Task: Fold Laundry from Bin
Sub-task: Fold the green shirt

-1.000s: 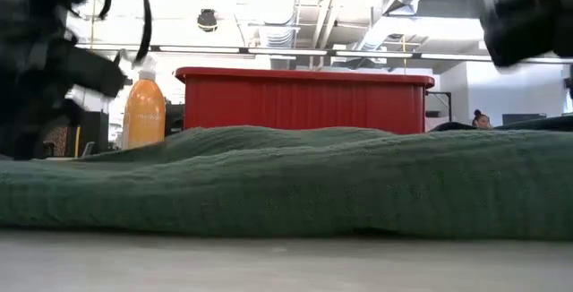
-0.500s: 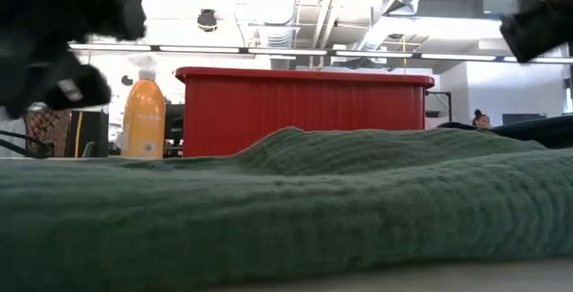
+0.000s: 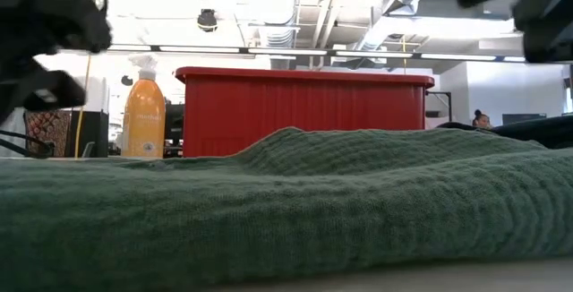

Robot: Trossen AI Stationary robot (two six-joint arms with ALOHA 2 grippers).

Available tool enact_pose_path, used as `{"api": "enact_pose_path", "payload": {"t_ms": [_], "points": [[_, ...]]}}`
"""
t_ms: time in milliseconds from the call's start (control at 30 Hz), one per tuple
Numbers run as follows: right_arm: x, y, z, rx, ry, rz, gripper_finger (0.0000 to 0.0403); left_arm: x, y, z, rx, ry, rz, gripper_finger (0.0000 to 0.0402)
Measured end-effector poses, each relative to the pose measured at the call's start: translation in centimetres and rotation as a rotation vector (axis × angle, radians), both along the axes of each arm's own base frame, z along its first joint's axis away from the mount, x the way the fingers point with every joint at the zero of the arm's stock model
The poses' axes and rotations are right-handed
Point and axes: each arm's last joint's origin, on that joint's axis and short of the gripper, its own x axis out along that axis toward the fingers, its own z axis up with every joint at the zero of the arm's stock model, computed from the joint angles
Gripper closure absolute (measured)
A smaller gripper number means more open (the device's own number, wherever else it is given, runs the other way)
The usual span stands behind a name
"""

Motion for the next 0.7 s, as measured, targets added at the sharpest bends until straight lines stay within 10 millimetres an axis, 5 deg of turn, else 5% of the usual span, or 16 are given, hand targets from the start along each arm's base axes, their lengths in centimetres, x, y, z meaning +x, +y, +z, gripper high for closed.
{"api": "enact_pose_path", "payload": {"t_ms": [233, 500, 700], "points": [[2.5, 1.4, -2.7, 0.106, 0.036, -0.021, 0.0262, -1.8, -0.2, -1.5, -0.042, 0.161, 0.056, 0.0289], [3.8, 2.7, -4.6, 0.179, 0.035, -0.065, 0.0262, -2.5, -1.6, -3.4, -0.172, 0.053, 0.055, 0.0202], [4.3, 3.0, -5.5, 0.209, 0.048, -0.114, 0.0262, -3.5, -1.8, -5.0, -0.238, 0.021, 0.085, 0.0188]]}}
